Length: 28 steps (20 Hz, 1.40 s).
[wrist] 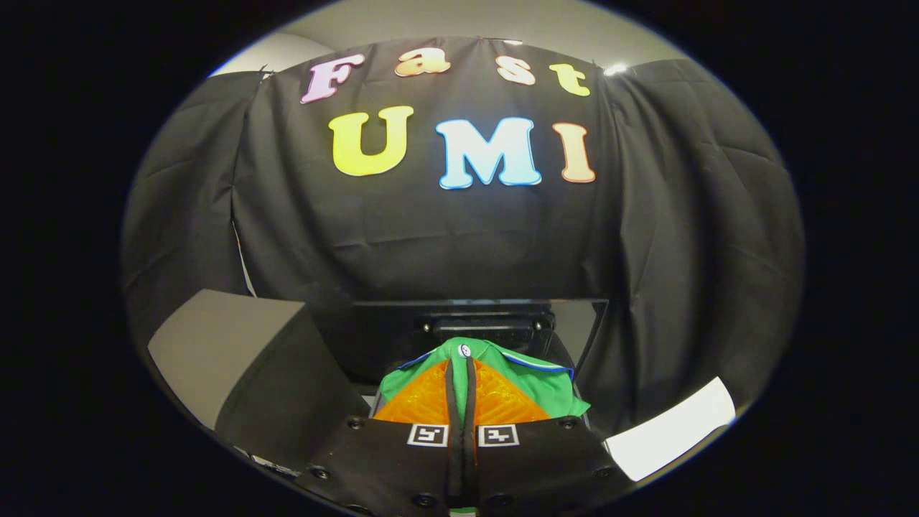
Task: Put the clothes into the washing machine and then close the washing machine lid.
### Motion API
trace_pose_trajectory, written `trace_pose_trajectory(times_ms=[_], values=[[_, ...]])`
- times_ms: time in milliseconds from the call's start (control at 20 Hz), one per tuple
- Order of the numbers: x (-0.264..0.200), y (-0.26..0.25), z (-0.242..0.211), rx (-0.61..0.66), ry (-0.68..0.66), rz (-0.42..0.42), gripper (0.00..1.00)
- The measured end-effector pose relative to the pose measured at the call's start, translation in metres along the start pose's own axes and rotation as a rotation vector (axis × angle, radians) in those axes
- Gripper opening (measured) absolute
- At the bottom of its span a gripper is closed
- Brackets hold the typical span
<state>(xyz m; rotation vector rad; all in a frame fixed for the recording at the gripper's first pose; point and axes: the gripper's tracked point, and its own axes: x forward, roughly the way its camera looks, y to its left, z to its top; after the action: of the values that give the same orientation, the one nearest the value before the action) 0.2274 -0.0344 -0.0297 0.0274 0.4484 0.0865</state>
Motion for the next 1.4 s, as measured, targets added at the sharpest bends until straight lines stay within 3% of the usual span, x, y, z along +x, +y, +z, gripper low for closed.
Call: trace_pose_trajectory(times_ms=[400, 800, 1050, 1150, 1250, 1400], values=[[0.047, -0.012, -0.088, -0.007, 0.106, 0.003, 0.02], [0.074, -0.017, -0.135, 0.021, 0.178, 0.015, 0.02], [0.075, -0.017, -0.164, 0.041, 0.257, 0.017, 0.09], [0.073, -0.016, -0.16, 0.041, 0.239, 0.022, 0.23], [0.071, -0.015, -0.156, 0.033, 0.222, 0.021, 0.25], [0.066, -0.016, -0.154, 0.027, 0.201, 0.007, 0.68]])
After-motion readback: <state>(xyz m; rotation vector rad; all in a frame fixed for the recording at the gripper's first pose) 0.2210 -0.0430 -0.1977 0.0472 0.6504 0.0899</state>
